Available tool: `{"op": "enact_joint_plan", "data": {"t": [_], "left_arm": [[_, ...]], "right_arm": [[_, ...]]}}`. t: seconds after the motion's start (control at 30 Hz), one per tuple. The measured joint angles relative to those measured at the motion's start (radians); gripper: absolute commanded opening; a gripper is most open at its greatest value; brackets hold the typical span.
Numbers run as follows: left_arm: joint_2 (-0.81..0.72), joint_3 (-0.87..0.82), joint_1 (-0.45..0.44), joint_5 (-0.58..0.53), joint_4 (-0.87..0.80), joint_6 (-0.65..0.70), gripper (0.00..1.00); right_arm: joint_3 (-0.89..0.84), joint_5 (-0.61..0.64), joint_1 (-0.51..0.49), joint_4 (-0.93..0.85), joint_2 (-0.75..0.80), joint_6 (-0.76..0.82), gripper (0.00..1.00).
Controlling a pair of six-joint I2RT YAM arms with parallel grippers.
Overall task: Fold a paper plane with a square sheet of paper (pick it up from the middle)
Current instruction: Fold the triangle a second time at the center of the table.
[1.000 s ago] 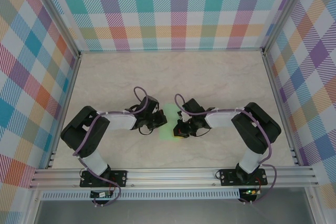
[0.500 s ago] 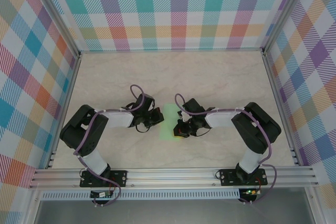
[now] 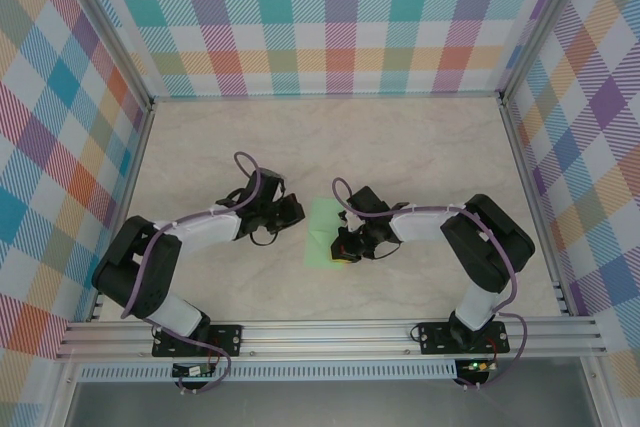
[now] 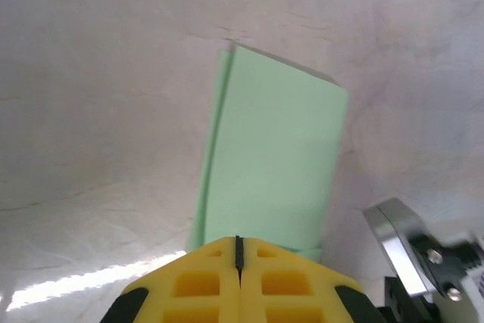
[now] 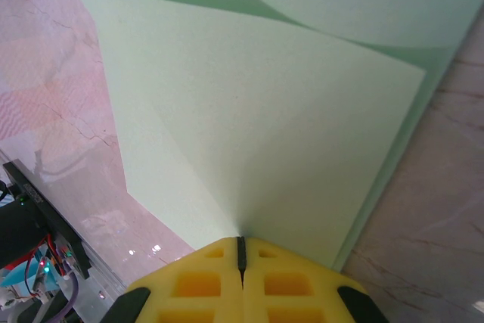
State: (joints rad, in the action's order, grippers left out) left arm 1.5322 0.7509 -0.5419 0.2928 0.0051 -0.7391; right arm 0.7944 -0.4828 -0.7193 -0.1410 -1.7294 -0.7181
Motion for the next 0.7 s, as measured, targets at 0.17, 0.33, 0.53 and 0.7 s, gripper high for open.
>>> {"op": "enact_joint_plan", "data": {"t": [0.17, 0.33, 0.53, 0.7], "left_arm": [[0.024, 0.000, -0.055, 0.037, 0.025, 0.000, 0.03], [0.126, -0.002, -0.066, 0.076, 0.101, -0.011, 0.01], [0.187, 0.000, -0.066, 0.071, 0.126, -0.030, 0.00], [0.187, 0.000, -0.066, 0.057, 0.126, -0.030, 0.00]], "right_arm": [[0.006, 0.000, 0.000, -0.010, -0.002, 0.000, 0.04], [0.006, 0.000, 0.000, -0.010, -0.002, 0.000, 0.04], [0.013, 0.002, 0.000, -0.022, -0.002, -0.003, 0.07], [0.040, 0.002, 0.000, -0.068, 0.014, -0.004, 0.09]]}}
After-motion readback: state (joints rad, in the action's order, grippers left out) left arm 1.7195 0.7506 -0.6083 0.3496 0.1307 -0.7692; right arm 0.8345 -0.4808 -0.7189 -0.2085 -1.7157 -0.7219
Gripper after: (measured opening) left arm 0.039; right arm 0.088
